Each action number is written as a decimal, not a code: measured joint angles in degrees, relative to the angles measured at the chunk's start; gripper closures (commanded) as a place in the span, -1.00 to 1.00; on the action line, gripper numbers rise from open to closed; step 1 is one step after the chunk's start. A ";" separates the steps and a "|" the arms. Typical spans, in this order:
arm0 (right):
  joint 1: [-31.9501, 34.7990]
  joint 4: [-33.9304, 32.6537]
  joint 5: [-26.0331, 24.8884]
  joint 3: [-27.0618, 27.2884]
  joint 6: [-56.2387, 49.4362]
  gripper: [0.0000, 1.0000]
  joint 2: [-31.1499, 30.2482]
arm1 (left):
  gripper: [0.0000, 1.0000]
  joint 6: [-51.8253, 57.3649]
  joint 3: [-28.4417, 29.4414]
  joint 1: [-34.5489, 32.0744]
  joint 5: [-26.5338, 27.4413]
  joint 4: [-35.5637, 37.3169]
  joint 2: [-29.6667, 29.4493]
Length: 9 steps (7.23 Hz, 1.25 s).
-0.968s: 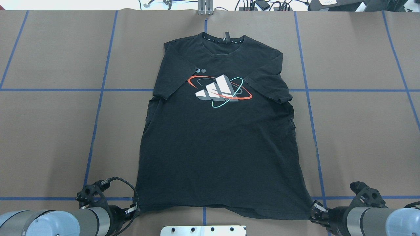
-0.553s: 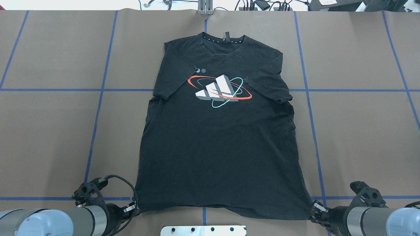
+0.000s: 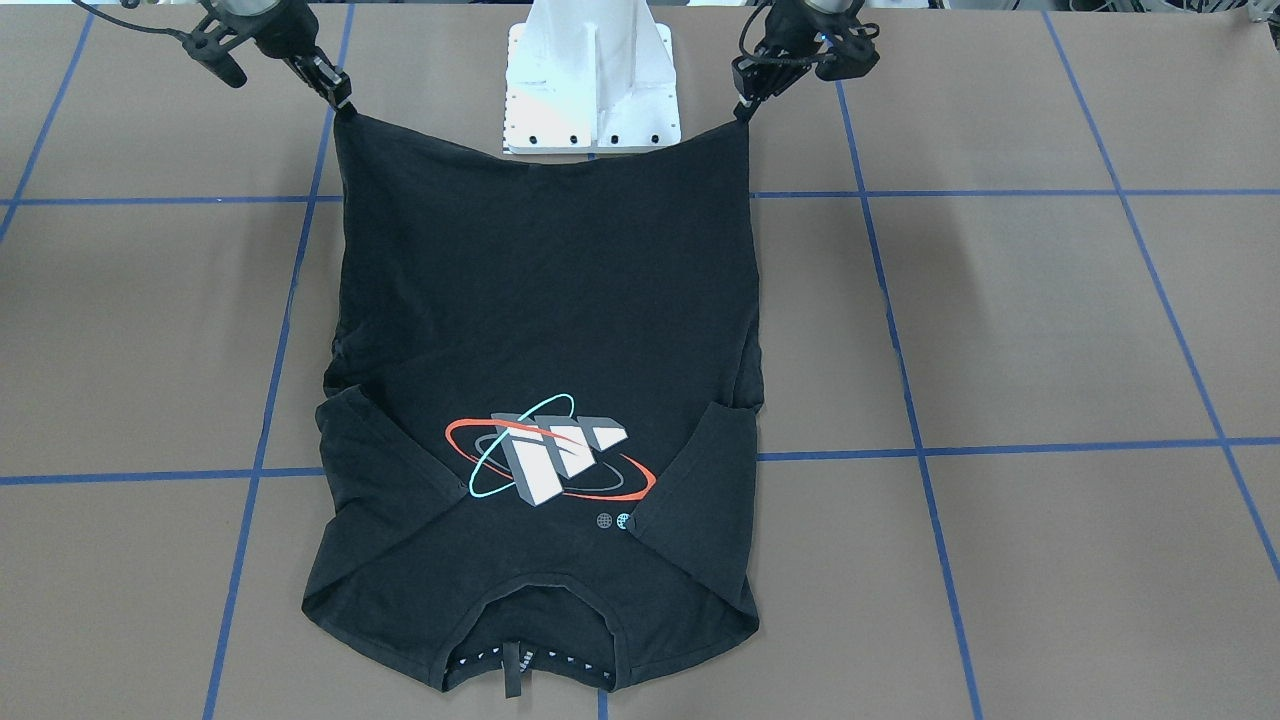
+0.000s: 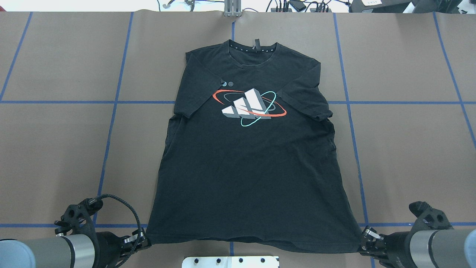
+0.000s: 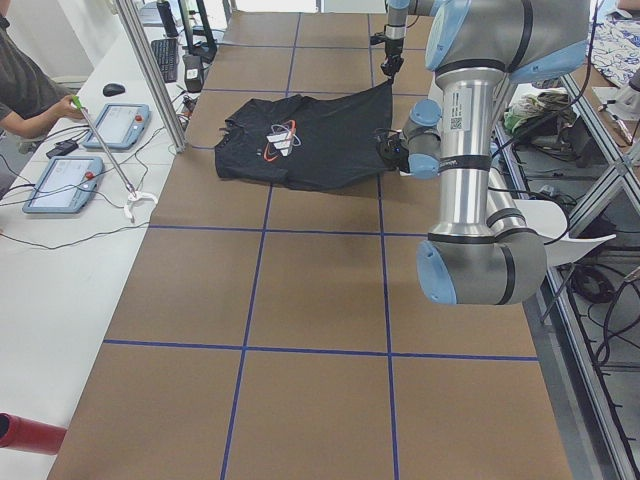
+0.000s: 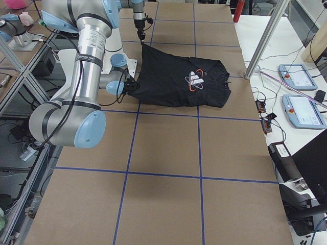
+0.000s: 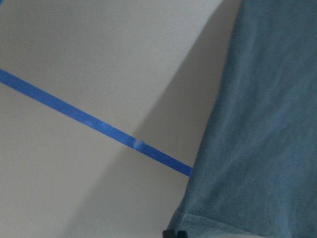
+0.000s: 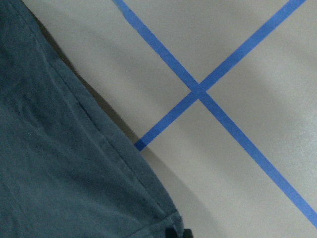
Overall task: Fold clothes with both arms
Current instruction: 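Grasp both hem corners nearest the robot with both grippers, then lift the hem with both grippers and fold it over toward the collar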
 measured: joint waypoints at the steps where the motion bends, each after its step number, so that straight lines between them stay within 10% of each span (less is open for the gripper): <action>1: 1.57 1.15 2.66 0.82 -0.34 1.00 -1.49 | 1.00 -0.84 -1.95 0.13 0.02 0.06 0.15; 5: 8.61 19.48 13.06 0.97 -0.84 1.00 -13.06 | 1.00 -7.01 -10.02 0.82 0.04 0.09 -0.30; 9: 19.94 19.58 21.74 -0.21 -1.04 1.00 -9.98 | 1.00 -2.24 -11.11 -8.90 -5.56 0.23 -4.11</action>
